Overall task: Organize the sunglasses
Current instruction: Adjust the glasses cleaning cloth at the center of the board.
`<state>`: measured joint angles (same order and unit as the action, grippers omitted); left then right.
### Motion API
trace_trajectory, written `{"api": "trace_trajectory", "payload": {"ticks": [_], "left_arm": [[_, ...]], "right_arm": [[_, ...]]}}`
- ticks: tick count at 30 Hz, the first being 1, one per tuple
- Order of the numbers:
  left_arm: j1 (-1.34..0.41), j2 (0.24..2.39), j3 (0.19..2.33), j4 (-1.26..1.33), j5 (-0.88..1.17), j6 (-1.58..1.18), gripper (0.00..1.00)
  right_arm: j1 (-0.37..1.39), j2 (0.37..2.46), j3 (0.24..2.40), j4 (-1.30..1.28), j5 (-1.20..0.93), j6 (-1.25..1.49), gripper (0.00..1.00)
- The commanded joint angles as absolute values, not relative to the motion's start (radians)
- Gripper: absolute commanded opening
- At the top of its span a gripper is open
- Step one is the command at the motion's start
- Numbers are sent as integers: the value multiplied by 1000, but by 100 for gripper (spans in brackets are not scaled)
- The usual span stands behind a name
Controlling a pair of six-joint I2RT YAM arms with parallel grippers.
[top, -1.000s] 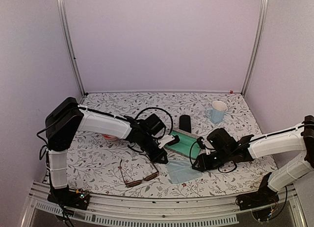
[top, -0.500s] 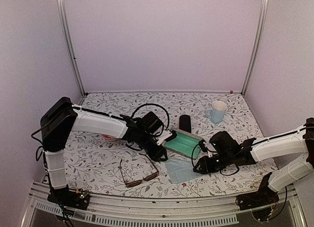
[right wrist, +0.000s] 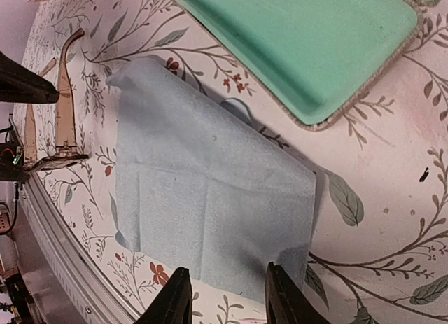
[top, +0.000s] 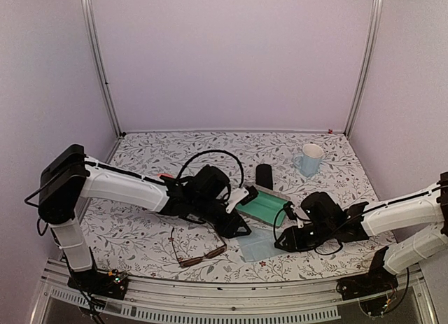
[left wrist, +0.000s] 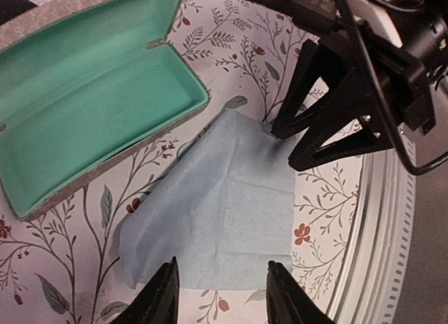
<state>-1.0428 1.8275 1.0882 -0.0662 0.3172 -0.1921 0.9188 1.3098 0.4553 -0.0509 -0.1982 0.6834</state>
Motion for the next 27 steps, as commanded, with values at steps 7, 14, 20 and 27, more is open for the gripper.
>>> {"api": "trace_trajectory", "payload": {"ticks": [7, 14, 20, 27], "left_arm": [[-1065, 1916, 1053, 103, 505, -264, 44], [-1086, 1957, 1087, 44, 560, -245, 44], [-1107, 2017, 1106, -15, 591, -224, 43], [-1121, 2031, 1116, -105, 598, -198, 39]], "right_arm": [[928, 1311, 366, 73, -241, 746, 37], [941, 1316, 351, 61, -255, 773, 36], [973, 1320, 341, 16, -248, 812, 35], [1009, 1289, 328, -24, -226, 865, 34]]}}
